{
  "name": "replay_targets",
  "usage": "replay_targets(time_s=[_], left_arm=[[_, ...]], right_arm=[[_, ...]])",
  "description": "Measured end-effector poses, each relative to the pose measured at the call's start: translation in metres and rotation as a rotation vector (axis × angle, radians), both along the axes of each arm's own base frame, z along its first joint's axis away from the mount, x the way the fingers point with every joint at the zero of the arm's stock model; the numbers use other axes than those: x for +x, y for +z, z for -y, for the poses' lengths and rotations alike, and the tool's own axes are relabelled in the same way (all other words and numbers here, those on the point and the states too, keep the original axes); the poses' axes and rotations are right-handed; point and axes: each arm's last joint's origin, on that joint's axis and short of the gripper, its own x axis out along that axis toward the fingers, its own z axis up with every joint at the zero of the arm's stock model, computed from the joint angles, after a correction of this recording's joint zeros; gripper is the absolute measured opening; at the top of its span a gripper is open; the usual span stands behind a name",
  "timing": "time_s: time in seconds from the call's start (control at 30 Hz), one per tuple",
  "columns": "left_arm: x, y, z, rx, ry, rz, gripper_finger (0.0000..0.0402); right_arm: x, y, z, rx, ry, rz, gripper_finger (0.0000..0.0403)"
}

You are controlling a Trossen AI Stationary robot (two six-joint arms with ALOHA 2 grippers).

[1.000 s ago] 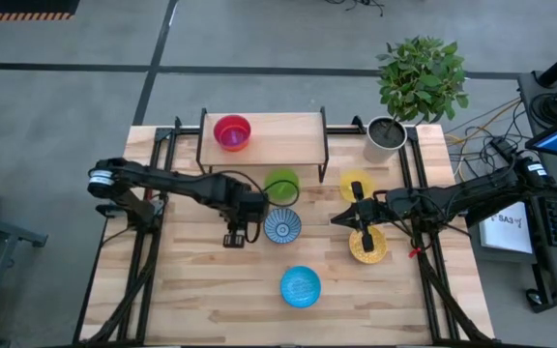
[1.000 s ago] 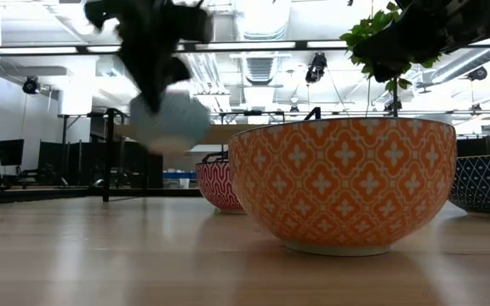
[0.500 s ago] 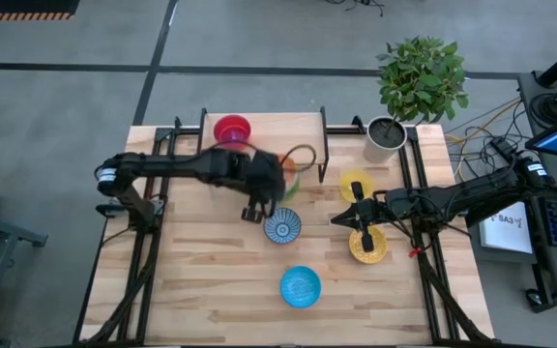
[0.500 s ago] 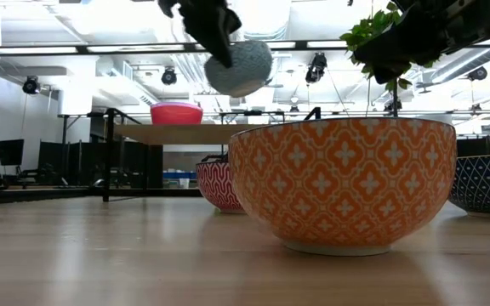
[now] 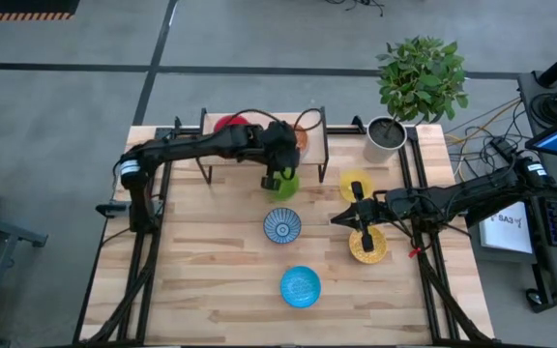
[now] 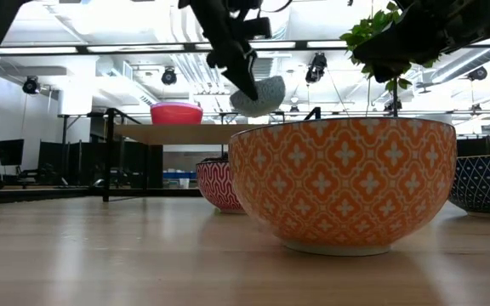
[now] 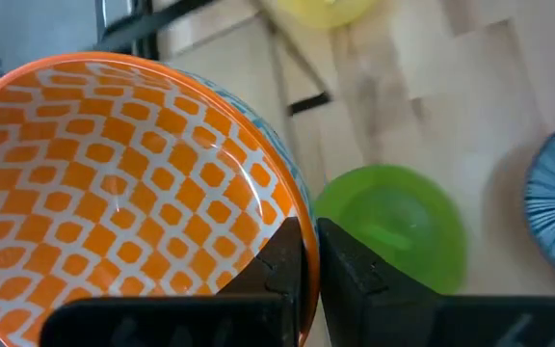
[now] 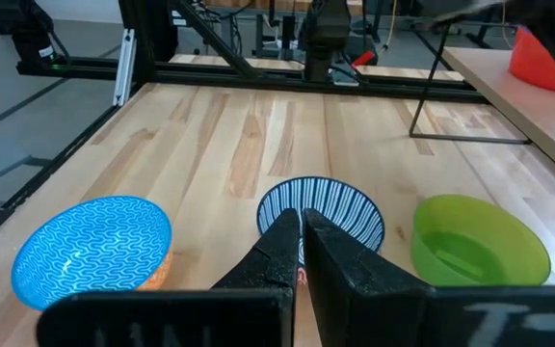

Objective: Place and stack bowls onto a shelf
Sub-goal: Put the orange patterned bowl on the shelf

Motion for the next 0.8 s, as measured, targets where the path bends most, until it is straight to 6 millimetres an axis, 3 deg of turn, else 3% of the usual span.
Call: replay_targets(time_s=[0.33,0.8], left_arm=[[-0.003,0.000,-0.025,-0.006,0.064,0.040,0.0006],[-0.005,0.000,-0.039,0.001,0.109,0.081,0.0012]], right_arm=[[0.000,0.000,0.000,-0.009,-0.005,0.000,0.0009],[0.000,0.000,0.000,-0.007,-0.006,-0.001,0.0009]])
